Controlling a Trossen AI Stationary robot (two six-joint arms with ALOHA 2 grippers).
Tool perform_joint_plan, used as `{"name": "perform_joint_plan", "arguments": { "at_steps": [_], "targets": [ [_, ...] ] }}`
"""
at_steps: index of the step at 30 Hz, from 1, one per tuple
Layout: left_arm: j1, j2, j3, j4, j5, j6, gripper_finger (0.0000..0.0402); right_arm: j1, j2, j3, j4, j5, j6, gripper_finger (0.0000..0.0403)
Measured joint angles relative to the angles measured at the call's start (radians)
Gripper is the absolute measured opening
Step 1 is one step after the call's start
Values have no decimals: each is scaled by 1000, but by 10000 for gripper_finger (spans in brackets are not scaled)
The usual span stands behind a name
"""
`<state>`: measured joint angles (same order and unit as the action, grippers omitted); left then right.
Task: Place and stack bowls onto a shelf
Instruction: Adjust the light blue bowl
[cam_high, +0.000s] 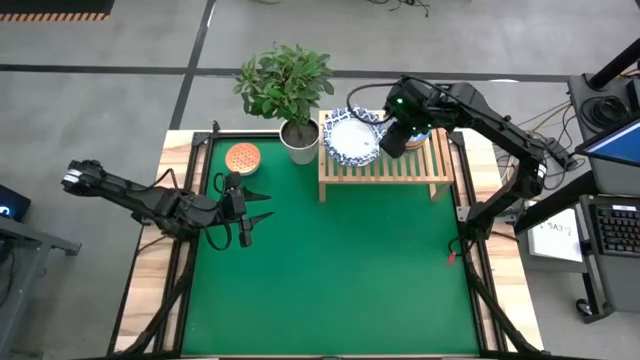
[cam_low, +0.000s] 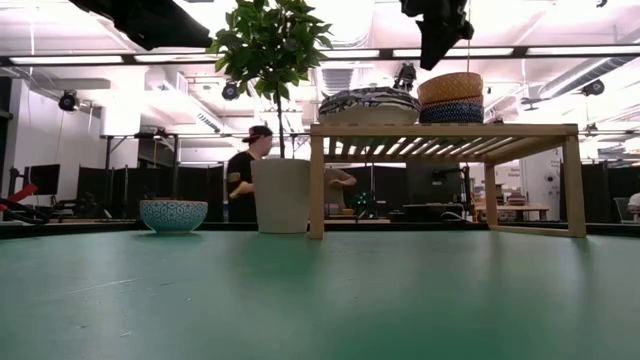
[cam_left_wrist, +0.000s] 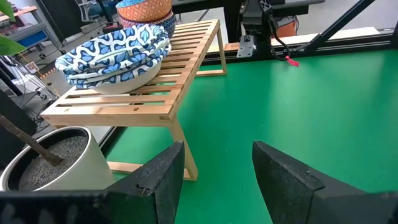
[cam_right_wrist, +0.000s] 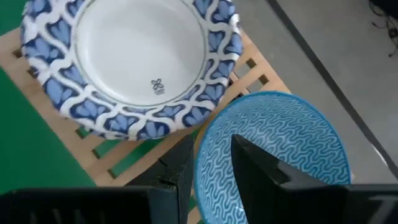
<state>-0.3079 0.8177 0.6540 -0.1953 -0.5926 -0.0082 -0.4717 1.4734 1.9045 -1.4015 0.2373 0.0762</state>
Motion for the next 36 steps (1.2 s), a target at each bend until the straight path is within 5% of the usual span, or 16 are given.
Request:
{"name": "perform_joint_plan", "arguments": {
  "at_steps": [16, 36],
  "targets": [
    [0, 0, 0, 0, 0, 0, 173, 0, -2, -163, 3, 105, 43, 56],
    [0, 0, 0, 0, 0, 0, 173, 0, -93, -147, 49, 130, 67, 43]
  ]
}}
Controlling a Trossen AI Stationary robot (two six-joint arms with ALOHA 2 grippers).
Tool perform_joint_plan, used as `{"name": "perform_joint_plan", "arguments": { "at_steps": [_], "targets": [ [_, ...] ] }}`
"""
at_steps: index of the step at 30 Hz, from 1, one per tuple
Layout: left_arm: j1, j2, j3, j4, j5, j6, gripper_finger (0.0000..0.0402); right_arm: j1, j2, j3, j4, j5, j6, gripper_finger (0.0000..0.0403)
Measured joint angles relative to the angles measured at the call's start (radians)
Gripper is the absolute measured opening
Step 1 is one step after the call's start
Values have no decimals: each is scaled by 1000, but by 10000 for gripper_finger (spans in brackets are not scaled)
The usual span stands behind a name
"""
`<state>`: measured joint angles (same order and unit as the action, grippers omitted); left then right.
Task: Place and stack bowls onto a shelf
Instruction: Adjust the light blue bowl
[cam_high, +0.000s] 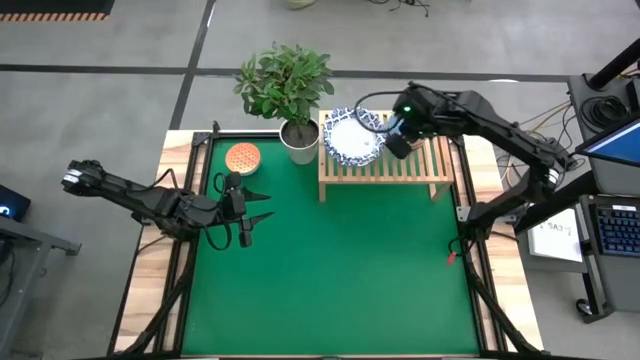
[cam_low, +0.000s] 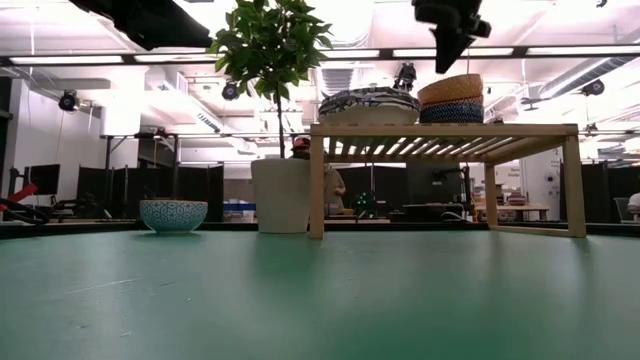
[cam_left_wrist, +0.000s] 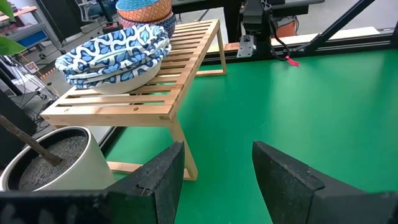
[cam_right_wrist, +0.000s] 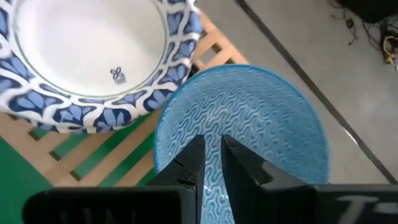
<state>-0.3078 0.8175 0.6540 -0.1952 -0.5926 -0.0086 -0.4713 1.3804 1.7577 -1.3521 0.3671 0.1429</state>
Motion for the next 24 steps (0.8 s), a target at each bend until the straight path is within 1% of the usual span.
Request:
{"name": "perform_joint_plan", "arguments": {
  "at_steps": [7, 8, 11, 13, 18, 22, 24],
  "targets": [
    [0, 0, 0, 0, 0, 0, 173, 9, -115, -24, -11, 5, 61, 43],
    [0, 0, 0, 0, 0, 0, 173, 9, -131, -35, -10, 21, 72, 43],
    [0, 0, 0, 0, 0, 0, 173, 9, -179, -84, 1, 113, 85, 43],
    [0, 0, 0, 0, 0, 0, 173, 5, -205, -123, 26, 148, 85, 43],
    [0, 0, 0, 0, 0, 0, 173, -19, -254, -243, 192, 168, 66, 43],
    [0, 0, 0, 0, 0, 0, 173, -24, -280, -365, 386, 263, 5, 43],
    [0, 0, 0, 1, 0, 0, 173, -29, -294, -436, 519, 281, -61, 43]
  ]
}}
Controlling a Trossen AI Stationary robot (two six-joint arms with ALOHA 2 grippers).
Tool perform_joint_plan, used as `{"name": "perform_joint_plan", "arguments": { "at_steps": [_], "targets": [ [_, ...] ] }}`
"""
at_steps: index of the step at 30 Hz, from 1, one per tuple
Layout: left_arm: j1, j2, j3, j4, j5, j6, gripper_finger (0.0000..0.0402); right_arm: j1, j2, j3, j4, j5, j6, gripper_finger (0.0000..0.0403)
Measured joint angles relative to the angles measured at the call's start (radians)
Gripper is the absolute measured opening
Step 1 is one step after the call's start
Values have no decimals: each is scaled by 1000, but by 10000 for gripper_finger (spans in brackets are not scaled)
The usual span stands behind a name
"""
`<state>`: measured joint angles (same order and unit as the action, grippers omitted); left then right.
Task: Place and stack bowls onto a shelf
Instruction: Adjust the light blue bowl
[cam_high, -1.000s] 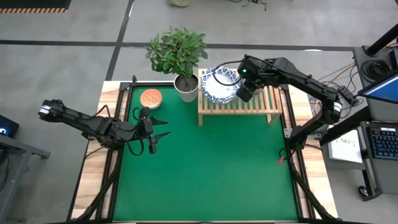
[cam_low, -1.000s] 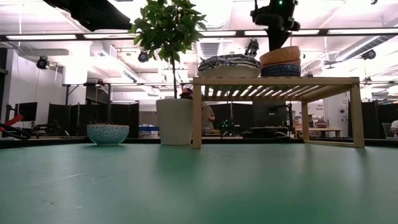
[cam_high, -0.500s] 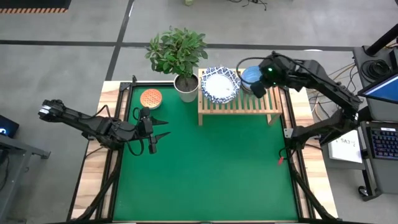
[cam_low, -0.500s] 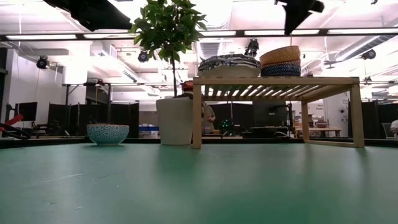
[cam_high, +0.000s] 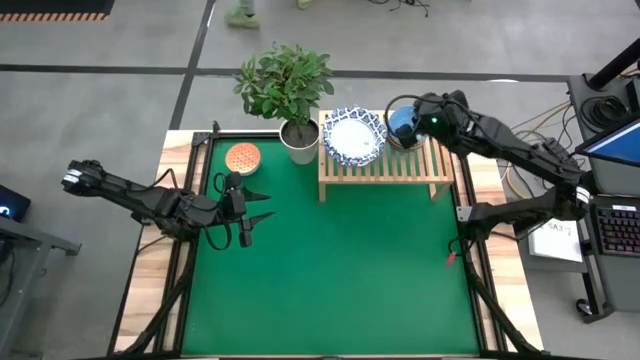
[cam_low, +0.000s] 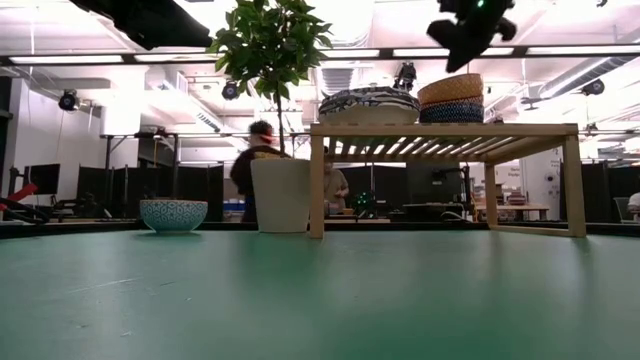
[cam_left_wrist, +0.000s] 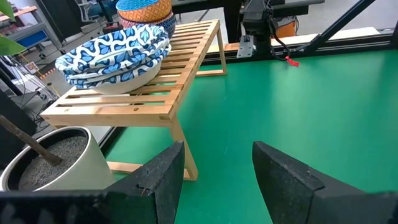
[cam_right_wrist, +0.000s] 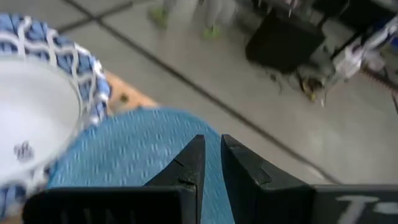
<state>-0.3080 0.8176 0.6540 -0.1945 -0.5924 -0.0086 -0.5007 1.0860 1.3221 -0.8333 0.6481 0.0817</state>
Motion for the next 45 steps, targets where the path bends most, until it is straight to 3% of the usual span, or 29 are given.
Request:
{"name": "perform_joint_plan", "arguments": {
  "at_steps": [6, 10, 19, 32, 45],
  "targets": [
    [0, 0, 0, 0, 0, 0, 173, -4, -43, -198, 405, 0, -149, 43],
    [0, 0, 0, 0, 0, 0, 173, -23, -74, -292, 533, 3, -178, 43],
    [0, 0, 0, 0, 0, 0, 173, -58, -117, -413, 579, 0, -106, 42],
    [0, 0, 0, 0, 0, 0, 173, -115, -117, -418, 572, -10, -17, 42],
    [0, 0, 0, 0, 0, 0, 173, -241, -83, -396, 533, -255, 103, 42]
  ]
}}
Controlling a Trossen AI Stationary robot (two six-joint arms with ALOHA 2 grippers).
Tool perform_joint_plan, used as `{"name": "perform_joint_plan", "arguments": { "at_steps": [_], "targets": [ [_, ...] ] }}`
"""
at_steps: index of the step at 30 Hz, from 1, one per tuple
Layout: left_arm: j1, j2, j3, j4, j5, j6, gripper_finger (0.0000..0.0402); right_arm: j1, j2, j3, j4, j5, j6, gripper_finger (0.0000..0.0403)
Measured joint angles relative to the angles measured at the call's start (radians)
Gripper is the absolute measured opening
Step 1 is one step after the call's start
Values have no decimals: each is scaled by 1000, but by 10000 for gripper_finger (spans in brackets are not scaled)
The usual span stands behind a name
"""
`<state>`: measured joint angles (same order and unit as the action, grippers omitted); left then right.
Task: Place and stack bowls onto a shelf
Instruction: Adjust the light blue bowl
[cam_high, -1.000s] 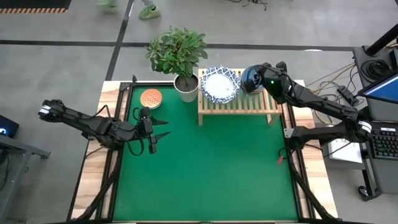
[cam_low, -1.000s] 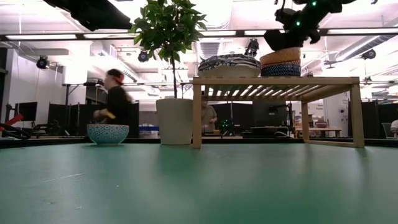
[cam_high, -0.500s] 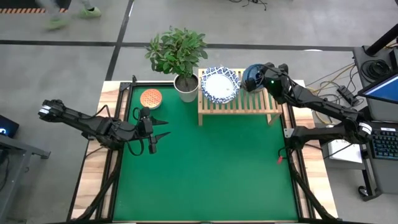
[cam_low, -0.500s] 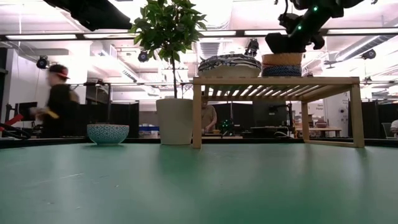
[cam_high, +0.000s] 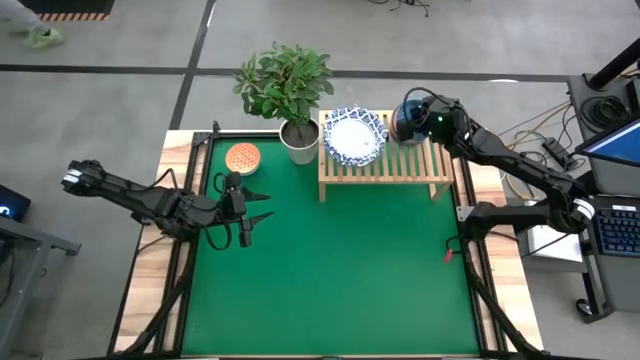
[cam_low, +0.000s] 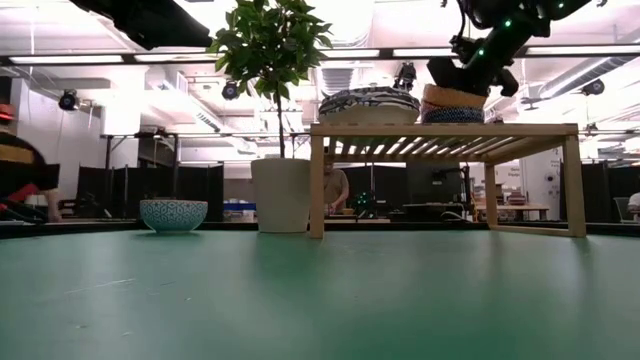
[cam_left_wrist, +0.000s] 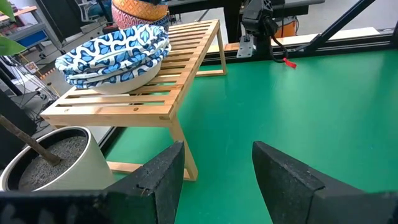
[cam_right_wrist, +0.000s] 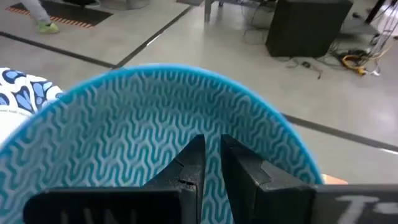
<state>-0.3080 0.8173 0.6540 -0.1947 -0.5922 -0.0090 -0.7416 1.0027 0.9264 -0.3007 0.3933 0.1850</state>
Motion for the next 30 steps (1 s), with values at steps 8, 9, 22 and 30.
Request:
{"name": "perform_joint_plan", "arguments": {
  "at_steps": [8, 9, 22, 30],
  "targets": [
    [0, 0, 0, 0, 0, 0, 173, -4, -8, 13, -11, -8, -14, 42],
    [0, 0, 0, 0, 0, 0, 173, -4, -8, 25, -8, -8, -14, 42],
    [0, 0, 0, 0, 0, 0, 173, -4, 136, 231, -38, -7, -74, 42],
    [0, 0, 0, 0, 0, 0, 173, -3, 247, 367, -271, 9, -38, 42]
  ]
}}
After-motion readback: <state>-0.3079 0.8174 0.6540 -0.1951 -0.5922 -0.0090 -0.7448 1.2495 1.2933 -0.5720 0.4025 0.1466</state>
